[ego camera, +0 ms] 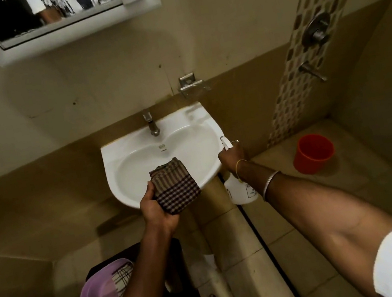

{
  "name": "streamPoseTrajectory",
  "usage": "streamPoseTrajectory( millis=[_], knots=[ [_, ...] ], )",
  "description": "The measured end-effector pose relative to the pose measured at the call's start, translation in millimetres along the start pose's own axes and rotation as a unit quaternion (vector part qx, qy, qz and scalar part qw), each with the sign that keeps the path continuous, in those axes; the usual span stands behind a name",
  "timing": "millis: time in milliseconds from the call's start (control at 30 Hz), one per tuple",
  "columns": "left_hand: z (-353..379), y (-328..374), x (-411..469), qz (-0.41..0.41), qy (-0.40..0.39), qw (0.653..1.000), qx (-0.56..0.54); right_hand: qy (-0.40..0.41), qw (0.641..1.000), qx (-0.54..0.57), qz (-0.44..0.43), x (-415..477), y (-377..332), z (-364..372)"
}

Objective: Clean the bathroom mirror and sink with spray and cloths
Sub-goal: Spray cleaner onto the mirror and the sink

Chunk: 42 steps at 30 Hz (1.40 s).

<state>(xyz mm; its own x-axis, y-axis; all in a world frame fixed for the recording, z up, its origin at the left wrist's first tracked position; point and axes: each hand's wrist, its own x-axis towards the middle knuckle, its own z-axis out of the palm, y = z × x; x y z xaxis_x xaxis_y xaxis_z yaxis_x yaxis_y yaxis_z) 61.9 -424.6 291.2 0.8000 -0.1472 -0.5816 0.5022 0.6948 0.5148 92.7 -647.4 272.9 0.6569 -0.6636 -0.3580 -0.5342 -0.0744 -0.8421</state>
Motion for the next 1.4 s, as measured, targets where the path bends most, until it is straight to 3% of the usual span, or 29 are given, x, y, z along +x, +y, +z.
streamPoseTrajectory(
  millis=[133,300,567,833,1033,1400],
  knots=[
    [-8,10,5,-0.001,0.001,1.0,0.001,-0.041,0.999,-0.023,0.009,16,-19,13],
    [-23,31,10,-0.001,0.014,1.0,-0.003,0.006,0.999,-0.035,-0.039,12,-48,28],
    [-54,71,31,-0.001,0.013,1.0,-0.001,-0.073,0.992,-0.1,-0.039,-10,-77,67],
    [-80,109,41,-0.002,0.023,1.0,-0.015,-0.185,0.965,-0.177,-0.054,-45,-54,115],
    [-95,125,47,-0.005,0.029,0.999,-0.016,-0.224,0.947,-0.224,-0.058,-66,-46,143],
    [-83,118,65,-0.031,0.017,0.999,0.004,-0.075,0.984,-0.157,0.029,-39,-34,104]
  ],
)
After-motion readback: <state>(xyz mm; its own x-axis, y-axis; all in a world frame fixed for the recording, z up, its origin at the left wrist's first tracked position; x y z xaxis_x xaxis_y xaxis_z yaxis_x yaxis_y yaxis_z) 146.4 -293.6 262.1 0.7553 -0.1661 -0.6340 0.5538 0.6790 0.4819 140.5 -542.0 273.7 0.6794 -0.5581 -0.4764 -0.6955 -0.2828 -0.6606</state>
